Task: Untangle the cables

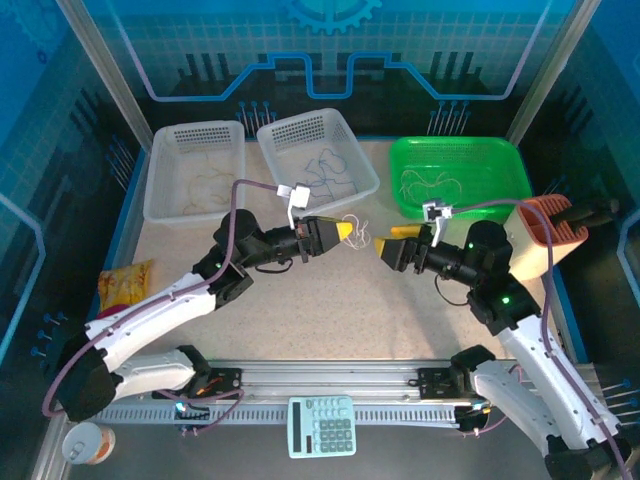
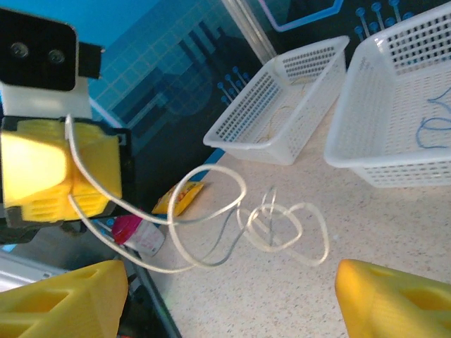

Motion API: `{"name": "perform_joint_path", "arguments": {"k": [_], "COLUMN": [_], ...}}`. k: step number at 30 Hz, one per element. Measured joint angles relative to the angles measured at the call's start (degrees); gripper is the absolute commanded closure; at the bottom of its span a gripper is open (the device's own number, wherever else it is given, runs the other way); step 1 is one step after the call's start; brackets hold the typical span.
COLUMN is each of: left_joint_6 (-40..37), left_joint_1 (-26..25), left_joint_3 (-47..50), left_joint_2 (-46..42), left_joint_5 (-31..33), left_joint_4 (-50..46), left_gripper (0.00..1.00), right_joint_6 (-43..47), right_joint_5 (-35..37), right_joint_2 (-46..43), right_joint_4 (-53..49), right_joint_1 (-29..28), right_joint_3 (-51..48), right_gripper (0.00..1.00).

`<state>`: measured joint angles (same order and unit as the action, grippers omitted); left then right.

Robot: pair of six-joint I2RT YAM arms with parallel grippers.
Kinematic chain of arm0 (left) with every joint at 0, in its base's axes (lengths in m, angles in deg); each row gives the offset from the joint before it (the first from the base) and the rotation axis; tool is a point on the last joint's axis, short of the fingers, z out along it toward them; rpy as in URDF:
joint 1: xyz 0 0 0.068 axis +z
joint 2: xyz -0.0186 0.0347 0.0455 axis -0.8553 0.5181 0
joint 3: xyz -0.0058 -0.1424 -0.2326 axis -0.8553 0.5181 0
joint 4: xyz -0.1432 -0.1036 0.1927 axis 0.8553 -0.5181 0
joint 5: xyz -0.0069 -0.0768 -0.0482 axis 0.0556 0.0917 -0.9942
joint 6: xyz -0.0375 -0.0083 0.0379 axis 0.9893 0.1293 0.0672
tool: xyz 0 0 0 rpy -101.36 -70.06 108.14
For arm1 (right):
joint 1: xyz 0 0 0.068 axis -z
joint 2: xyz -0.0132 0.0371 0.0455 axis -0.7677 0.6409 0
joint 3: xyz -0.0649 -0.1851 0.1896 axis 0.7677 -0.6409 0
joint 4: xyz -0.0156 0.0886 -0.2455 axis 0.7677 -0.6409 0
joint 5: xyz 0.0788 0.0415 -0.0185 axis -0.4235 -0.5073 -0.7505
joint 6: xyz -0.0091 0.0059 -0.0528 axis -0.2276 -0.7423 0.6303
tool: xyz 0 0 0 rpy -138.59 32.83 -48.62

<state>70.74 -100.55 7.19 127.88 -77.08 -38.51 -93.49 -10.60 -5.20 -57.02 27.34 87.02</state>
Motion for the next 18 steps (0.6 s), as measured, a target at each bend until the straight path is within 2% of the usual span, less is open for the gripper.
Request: {"name": "perform_joint_path", "arguments": {"k": [13, 18], "left_joint_6": [0.48, 1.75], "left_joint_1": [0.02, 0.02], "left_joint_3": [0.00, 0.00], "left_joint_2": [1.05, 1.68], "left_joint_5": [-0.57, -1.03], "left_joint_4": [1.60, 2.82], "left_gripper": [1.00, 1.00], "right_joint_6": [0.20, 0.28], "right_joint_5": [1.40, 2.60], "right_joint_2": [2.67, 6.10], "right_joint_4": [3.37, 4.61], "right_joint_1": [-5.70, -6.93], "right_joint_3": [0.00, 0.00], "right_gripper": [0.36, 0.52]}}
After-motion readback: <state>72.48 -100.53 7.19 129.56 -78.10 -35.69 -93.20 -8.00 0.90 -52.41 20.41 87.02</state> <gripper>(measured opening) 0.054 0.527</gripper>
